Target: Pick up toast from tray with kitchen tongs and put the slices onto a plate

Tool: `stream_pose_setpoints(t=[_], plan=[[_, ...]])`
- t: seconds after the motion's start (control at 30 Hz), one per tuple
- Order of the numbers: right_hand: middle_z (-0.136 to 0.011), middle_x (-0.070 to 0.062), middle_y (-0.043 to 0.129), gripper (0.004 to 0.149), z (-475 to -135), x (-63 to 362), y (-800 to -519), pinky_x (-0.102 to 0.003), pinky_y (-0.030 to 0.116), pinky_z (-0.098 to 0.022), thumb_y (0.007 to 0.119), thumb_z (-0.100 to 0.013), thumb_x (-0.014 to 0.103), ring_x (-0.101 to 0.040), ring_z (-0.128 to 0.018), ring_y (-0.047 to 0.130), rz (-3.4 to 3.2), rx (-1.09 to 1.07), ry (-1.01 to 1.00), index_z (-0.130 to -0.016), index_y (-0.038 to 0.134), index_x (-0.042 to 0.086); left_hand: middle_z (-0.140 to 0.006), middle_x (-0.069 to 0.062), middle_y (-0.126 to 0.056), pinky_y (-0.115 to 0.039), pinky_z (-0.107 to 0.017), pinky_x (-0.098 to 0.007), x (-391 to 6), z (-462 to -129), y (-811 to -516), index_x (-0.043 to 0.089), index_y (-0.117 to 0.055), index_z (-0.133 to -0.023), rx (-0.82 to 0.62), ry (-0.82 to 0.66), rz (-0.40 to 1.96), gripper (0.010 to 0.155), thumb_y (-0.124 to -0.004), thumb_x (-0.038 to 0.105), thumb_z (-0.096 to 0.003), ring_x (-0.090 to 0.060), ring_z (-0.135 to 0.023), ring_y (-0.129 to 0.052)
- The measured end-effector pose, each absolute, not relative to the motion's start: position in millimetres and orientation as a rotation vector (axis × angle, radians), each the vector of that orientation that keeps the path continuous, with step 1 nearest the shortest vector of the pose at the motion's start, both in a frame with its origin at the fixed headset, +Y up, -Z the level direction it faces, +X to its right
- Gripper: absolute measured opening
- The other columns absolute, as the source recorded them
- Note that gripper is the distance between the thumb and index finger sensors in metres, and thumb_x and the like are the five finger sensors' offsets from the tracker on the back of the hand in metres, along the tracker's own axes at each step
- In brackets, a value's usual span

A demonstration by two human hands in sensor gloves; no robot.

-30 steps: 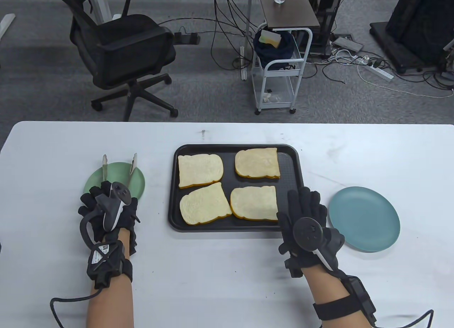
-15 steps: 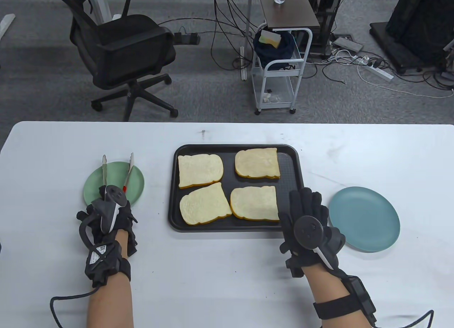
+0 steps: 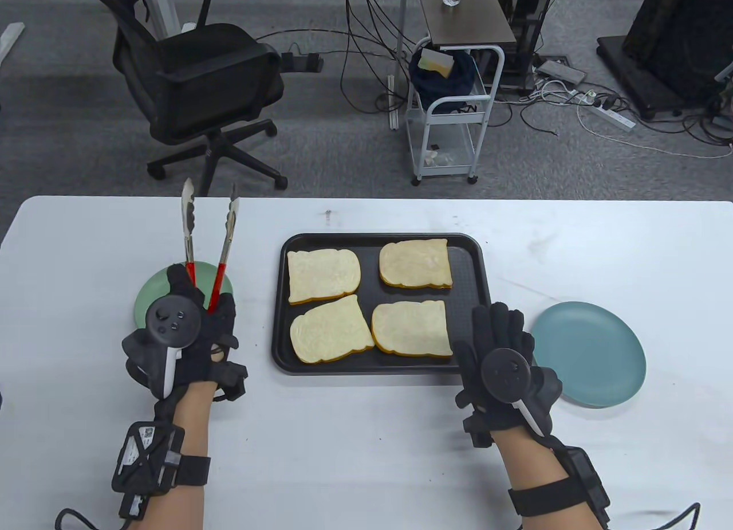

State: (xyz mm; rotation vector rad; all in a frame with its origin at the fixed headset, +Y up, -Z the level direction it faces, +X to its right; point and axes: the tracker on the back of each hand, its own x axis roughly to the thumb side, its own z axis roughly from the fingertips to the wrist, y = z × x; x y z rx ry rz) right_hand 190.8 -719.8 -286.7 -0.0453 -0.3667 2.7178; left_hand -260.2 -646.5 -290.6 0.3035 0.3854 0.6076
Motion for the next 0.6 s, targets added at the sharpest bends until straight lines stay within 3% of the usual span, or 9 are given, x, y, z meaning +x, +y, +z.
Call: stream_pose_setpoints(t=[0.13, 0.27, 0.4, 0.6], plan=[[-0.119, -0.015, 0.041, 0.067, -286.6, 192.2, -720.2, -0.062, 0.042, -0.069, 0.062, -0.050, 0.054, -0.043, -0.105, 0.036, 2.717, -0.050, -0.366, -0.110, 0.049, 0.026, -0.090, 0.001, -0.081, -0.091, -0.051, -0.040, -225.5, -266.2, -638.2, 0.028, -0.044, -0.102, 0.325, 0.279, 0.710, 0.091, -0.089, 0.066, -0.0323, -0.010, -0.048, -0.104], [-0.119, -0.015, 0.041, 0.067, -286.5, 193.4, -722.0, -0.062, 0.042, -0.069, 0.062, -0.050, 0.054, -0.043, -0.104, 0.037, 2.725, -0.061, -0.360, -0.110, 0.049, 0.026, -0.086, 0.000, -0.085, -0.092, -0.048, -0.040, -197.1, -243.9, -657.9, 0.027, -0.048, -0.101, 0.298, 0.204, 0.784, 0.093, -0.089, 0.070, -0.0300, -0.010, -0.043, -0.105], [-0.119, -0.015, 0.041, 0.069, -287.7, 194.2, -726.5, -0.062, 0.042, -0.069, 0.063, -0.050, 0.056, -0.043, -0.104, 0.037, 2.743, -0.069, -0.346, -0.110, 0.048, 0.026, -0.082, -0.001, -0.088, -0.093, -0.045, -0.040, -195.0, -242.6, -685.3, 0.027, -0.051, -0.101, 0.232, 0.199, 0.793, 0.092, -0.087, 0.073, -0.0299, -0.011, -0.039, -0.105], [-0.120, -0.016, 0.038, 0.077, -310.2, 220.6, -718.0, -0.063, 0.041, -0.070, 0.066, -0.048, 0.060, -0.044, -0.105, 0.034, 2.714, -0.245, -0.304, -0.111, 0.039, 0.025, -0.083, -0.001, -0.089, -0.093, -0.045, -0.041, -209.9, -241.7, -689.4, 0.028, -0.052, -0.101, 0.225, 0.213, 0.845, 0.091, -0.087, 0.073, -0.0298, -0.012, -0.040, -0.106]])
